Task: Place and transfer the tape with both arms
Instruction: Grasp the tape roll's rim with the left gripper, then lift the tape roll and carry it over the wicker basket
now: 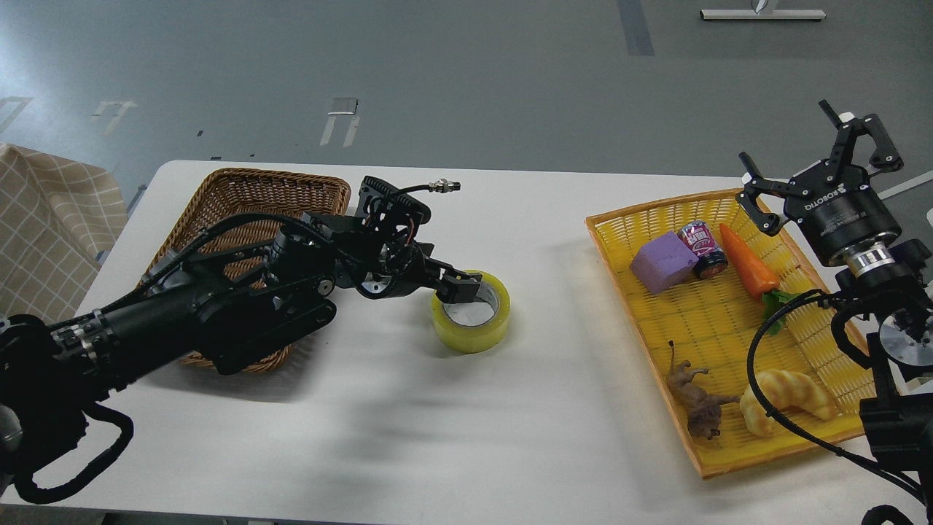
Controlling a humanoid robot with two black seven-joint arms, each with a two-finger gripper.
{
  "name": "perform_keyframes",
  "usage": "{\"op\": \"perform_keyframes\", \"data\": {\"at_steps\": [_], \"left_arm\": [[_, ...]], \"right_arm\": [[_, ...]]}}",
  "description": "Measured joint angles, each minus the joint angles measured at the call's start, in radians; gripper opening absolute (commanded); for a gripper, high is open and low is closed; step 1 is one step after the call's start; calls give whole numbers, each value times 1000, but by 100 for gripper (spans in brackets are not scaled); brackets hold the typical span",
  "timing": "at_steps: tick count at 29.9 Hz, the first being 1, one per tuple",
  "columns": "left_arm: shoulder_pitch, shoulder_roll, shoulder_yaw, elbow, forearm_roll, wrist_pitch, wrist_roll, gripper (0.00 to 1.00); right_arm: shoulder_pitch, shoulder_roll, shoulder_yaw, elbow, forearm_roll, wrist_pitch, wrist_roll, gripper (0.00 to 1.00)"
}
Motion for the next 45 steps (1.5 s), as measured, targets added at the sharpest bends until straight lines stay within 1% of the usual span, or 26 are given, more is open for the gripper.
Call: {"op": "perform_keyframes", "data": {"at_steps": [10, 12, 22, 25, 30, 31, 32, 34, 35, 36, 37, 38, 39, 40, 41, 45], "left_arm": [[7, -9, 1, 7, -2, 0, -3, 85], [8, -9, 1, 7, -2, 0, -3, 82], [23, -13, 2, 23, -2, 0, -6, 80], [31, -14, 3, 27, -2, 0, -6, 75], [36, -15, 3, 33, 0, 0, -5, 61], [36, -15, 4, 34, 0, 0, -6, 56], [37, -16, 6, 34, 0, 0, -7, 49], [37, -16, 12, 37, 0, 0, -8, 41], [37, -17, 13, 39, 0, 0, -8, 39], [37, -17, 15, 41, 0, 0, -8, 36], [37, -17, 16, 42, 0, 0, -9, 27], [37, -17, 16, 43, 0, 0, -9, 24], [37, -17, 17, 43, 1, 0, -9, 17], [37, -17, 17, 43, 2, 0, -9, 6], [37, -17, 17, 44, 2, 0, -9, 0], [37, -17, 17, 54, 6, 0, -12, 0]], "right_arm": [[0, 0, 0, 0, 0, 0, 0, 100], [0, 0, 0, 0, 0, 0, 0, 100], [-2, 0, 0, 0, 0, 0, 0, 100], [-2, 0, 0, 0, 0, 0, 0, 100], [-2, 0, 0, 0, 0, 0, 0, 100], [-3, 0, 0, 0, 0, 0, 0, 100], [-3, 0, 0, 0, 0, 0, 0, 100], [-3, 0, 0, 0, 0, 0, 1, 100], [-3, 0, 0, 0, 0, 0, 2, 100], [-3, 0, 0, 0, 0, 0, 3, 100], [-3, 0, 0, 0, 0, 0, 3, 100], [-2, 0, 1, 0, 0, 0, 3, 100], [-2, 0, 1, 0, 0, 0, 3, 100], [-2, 0, 2, 0, 0, 0, 3, 100], [-2, 0, 2, 0, 0, 0, 3, 100], [-2, 0, 3, 0, 0, 0, 3, 100]]}}
